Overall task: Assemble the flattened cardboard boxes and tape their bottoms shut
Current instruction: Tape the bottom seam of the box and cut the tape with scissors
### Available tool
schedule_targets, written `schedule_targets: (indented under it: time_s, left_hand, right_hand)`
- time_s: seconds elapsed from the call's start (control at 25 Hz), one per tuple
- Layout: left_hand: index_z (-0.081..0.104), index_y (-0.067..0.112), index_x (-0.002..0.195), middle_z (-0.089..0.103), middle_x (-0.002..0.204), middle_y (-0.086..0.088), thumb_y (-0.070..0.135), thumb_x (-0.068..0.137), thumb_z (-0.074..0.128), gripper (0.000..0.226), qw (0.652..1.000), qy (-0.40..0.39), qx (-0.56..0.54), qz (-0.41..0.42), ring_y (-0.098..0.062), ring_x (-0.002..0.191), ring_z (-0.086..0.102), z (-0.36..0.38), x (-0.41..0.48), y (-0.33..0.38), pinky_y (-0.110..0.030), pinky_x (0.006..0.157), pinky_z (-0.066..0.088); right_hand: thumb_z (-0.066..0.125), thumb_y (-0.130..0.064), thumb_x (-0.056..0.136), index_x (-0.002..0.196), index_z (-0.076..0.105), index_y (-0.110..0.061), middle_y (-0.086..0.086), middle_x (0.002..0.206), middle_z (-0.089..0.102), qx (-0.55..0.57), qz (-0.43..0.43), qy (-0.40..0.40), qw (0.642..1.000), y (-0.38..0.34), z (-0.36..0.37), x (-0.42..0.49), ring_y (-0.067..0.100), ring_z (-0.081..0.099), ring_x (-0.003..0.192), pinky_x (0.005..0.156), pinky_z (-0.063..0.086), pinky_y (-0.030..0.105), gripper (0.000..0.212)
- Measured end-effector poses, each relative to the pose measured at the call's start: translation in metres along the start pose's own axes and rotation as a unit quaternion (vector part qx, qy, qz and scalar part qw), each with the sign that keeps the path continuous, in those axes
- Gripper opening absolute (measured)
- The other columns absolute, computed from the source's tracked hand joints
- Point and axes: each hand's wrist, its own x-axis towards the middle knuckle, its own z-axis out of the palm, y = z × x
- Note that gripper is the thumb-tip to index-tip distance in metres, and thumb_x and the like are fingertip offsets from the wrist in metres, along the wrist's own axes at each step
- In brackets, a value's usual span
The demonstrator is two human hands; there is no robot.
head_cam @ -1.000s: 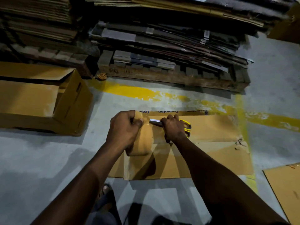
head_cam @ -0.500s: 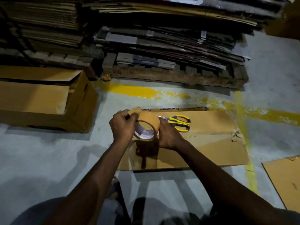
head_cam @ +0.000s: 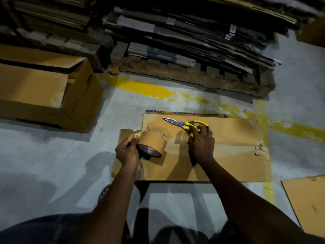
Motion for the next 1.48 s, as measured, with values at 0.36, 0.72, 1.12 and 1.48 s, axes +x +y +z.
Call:
schedule_targets:
  time_s: [0.36,0.72,1.12,1.48]
  left_hand:
    - [0.066,0.011,0.077,0.058,0.069,-0.002,0.014,0.091,0.063,0.014,0.998,-0.017,-0.059,0.000,-0.018,0.070,0.054,0.014,0.004,-0.021,-0.031,0.068,0.044]
    - [0.069,0.017,0.060,0.059,0.057,0.003,0.011,0.082,0.068,0.023,0.997,0.021,-0.070,-0.041,-0.018,0.068,0.052,0.014,0.002,-0.019,-0.033,0.063,0.042]
    - [0.062,0.010,0.060,0.055,0.056,0.001,0.029,0.088,0.067,0.034,0.994,0.099,0.041,0.000,-0.017,0.064,0.051,0.005,0.020,-0.026,-0.023,0.056,0.039]
    - [0.074,0.008,0.085,0.062,0.067,0.003,0.026,0.088,0.068,0.019,0.998,0.063,0.030,-0.011,-0.013,0.070,0.056,0.004,0.023,-0.023,-0.024,0.065,0.044]
  right_hand:
    - [0.084,-0.006,0.063,0.129,0.063,-0.017,0.014,0.128,0.063,-0.001,-0.119,-0.047,0.992,0.019,-0.005,0.049,0.038,0.051,0.125,0.106,0.040,0.053,0.070]
    - [0.056,-0.040,0.064,0.135,0.050,-0.013,0.013,0.128,0.056,0.163,-0.231,-0.047,0.958,-0.044,0.008,-0.017,0.034,0.052,0.114,0.093,0.046,0.047,0.077]
    - [0.070,0.004,0.064,0.127,0.048,-0.002,0.018,0.115,0.056,0.257,-0.218,-0.017,0.941,-0.100,0.019,-0.028,0.036,0.055,0.103,0.079,0.045,0.034,0.067]
    - [0.071,0.005,0.064,0.128,0.044,-0.011,0.013,0.112,0.049,0.246,-0.237,0.015,0.940,-0.096,0.026,-0.024,0.031,0.052,0.100,0.069,0.047,0.034,0.072]
